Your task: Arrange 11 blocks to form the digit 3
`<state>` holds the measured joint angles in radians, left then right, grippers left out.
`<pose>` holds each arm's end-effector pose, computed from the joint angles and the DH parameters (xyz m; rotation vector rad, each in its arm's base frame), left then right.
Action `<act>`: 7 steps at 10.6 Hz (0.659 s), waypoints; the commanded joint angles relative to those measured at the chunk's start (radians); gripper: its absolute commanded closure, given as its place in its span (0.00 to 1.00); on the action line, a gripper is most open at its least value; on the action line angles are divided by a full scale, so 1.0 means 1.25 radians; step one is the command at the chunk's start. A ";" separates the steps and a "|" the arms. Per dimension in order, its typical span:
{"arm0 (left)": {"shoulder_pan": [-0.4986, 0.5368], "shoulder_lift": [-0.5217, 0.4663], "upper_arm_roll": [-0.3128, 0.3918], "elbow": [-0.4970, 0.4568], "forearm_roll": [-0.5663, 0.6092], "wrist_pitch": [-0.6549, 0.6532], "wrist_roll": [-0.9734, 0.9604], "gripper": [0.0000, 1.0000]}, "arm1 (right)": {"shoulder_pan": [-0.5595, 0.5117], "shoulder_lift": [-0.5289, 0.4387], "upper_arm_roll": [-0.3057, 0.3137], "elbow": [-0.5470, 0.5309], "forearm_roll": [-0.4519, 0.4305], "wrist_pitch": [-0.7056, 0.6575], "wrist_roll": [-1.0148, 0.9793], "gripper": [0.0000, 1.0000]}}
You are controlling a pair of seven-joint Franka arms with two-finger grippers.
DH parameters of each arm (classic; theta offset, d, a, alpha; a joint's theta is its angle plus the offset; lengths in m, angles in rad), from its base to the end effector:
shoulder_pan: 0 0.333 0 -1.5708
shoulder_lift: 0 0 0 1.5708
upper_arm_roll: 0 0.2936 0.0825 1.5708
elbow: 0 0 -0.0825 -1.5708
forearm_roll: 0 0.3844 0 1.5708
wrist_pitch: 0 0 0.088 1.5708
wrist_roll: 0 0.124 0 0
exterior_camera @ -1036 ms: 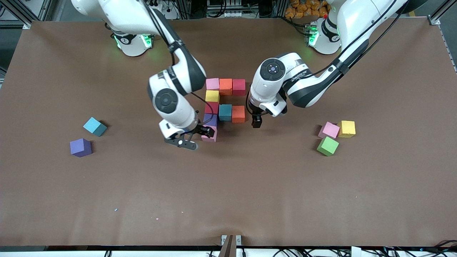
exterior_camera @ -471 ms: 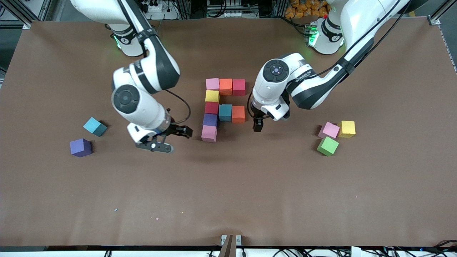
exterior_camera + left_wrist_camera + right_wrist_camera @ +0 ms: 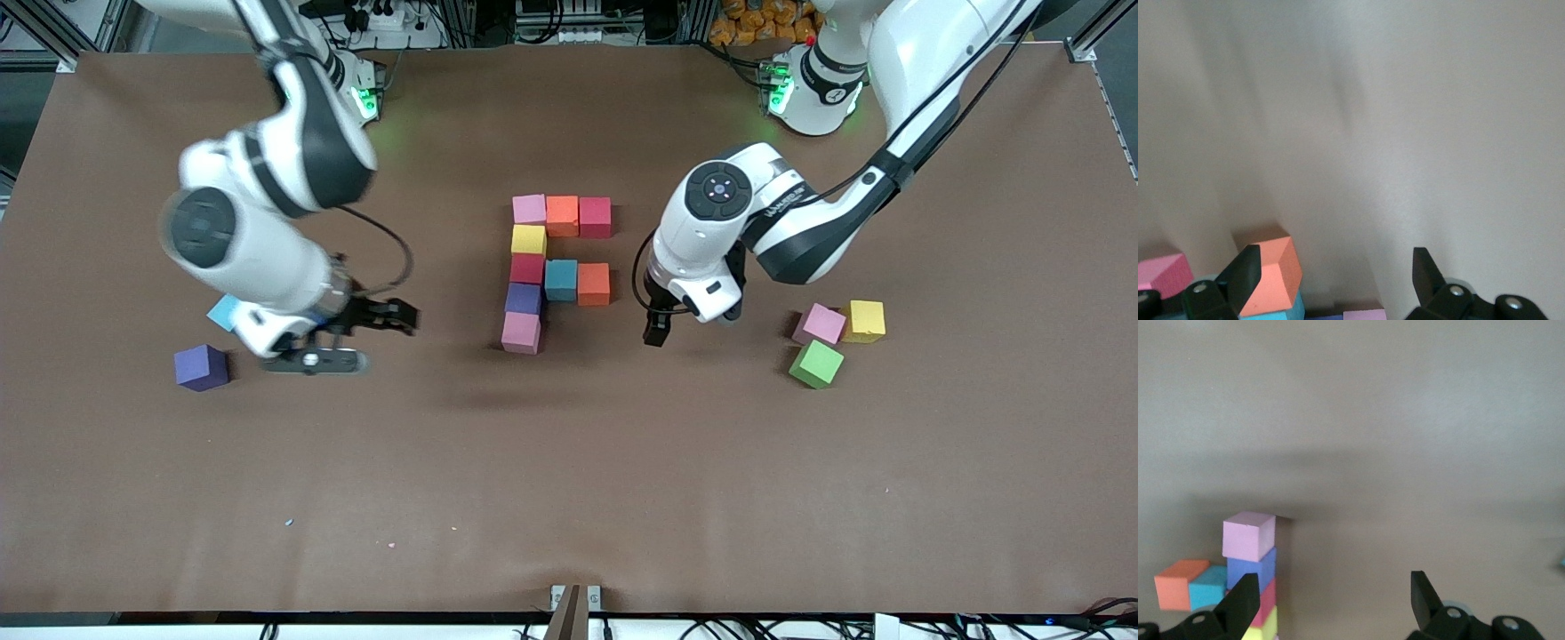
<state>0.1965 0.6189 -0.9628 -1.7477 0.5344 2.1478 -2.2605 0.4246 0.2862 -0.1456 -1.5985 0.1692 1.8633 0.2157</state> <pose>0.5229 -0.3866 0.3099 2.4137 1.8714 -0.0516 0.6073 0.1983 0.4277 -3.0281 -0.0279 0.0709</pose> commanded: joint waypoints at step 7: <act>0.077 -0.012 0.014 0.026 0.060 -0.088 0.631 0.00 | -0.321 -0.256 0.135 -0.005 -0.056 -0.211 -0.397 0.00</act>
<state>0.2788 0.6185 -0.9461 -1.7146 0.5732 2.0698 -1.5854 0.0796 0.0240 -0.0157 -1.5875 0.1098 1.6254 -0.2293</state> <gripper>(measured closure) 0.000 0.000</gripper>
